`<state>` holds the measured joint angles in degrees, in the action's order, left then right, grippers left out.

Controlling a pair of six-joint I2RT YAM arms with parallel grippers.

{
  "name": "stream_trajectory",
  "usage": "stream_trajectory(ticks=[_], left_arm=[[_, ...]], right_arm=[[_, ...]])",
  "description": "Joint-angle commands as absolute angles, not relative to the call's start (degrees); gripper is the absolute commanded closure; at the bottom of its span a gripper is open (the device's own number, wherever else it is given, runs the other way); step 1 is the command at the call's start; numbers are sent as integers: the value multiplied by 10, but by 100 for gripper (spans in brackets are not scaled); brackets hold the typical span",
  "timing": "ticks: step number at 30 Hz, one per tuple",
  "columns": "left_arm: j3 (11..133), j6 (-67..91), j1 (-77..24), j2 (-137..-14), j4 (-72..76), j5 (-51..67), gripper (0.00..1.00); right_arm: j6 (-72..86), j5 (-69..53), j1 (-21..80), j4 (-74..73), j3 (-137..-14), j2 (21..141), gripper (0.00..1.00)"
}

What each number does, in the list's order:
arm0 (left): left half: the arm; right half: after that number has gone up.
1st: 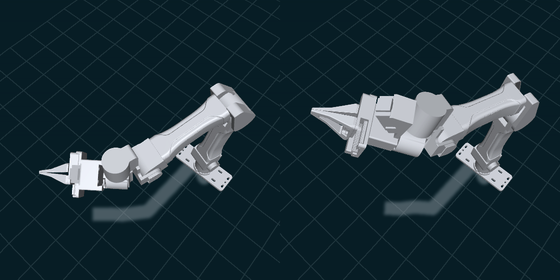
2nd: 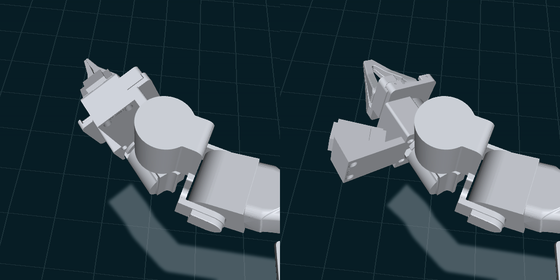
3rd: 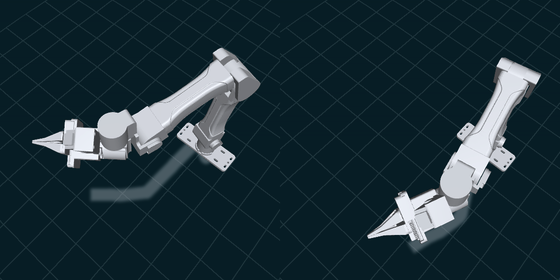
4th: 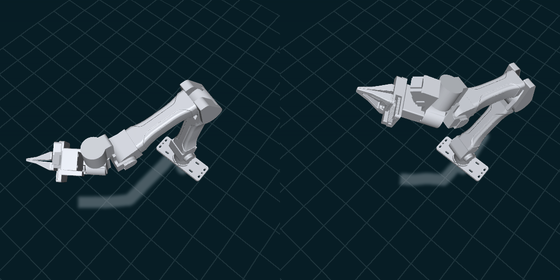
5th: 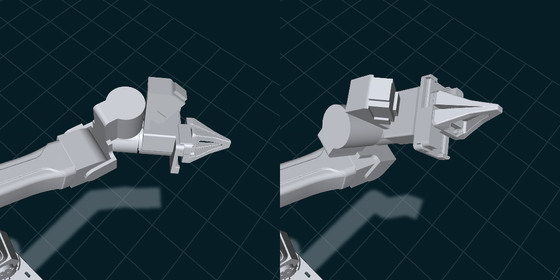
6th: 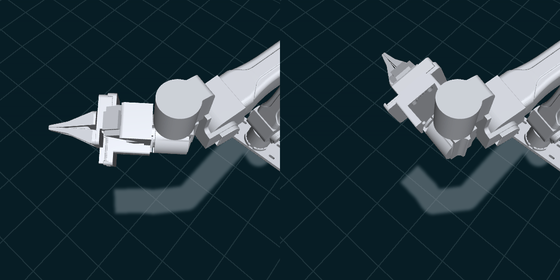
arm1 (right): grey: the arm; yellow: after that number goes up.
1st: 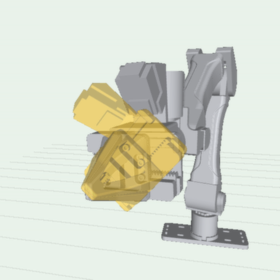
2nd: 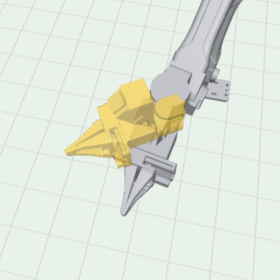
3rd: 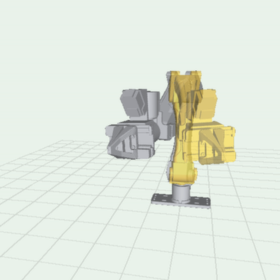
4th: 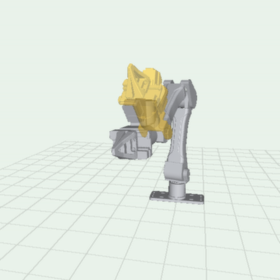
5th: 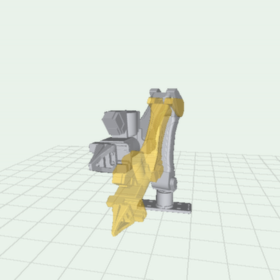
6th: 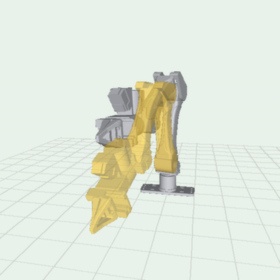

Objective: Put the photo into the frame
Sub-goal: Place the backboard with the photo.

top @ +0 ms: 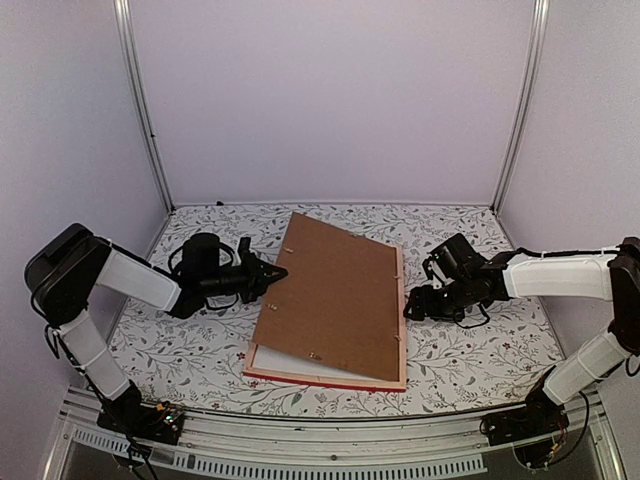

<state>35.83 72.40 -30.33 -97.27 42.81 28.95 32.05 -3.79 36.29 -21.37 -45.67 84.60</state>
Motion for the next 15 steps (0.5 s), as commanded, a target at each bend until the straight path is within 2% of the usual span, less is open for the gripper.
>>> stream_trajectory(ticks=[1, 10, 15], left_arm=[[367, 721, -306, -981, 451, 319, 89], [380, 678, -306, -983, 390, 313, 56], [400, 641, -307, -985, 337, 309, 46]], right_arm=[[316, -41, 360, -204, -446, 846, 25], [316, -44, 360, -202, -446, 849, 25], [316, -45, 360, -200, -445, 850, 25]])
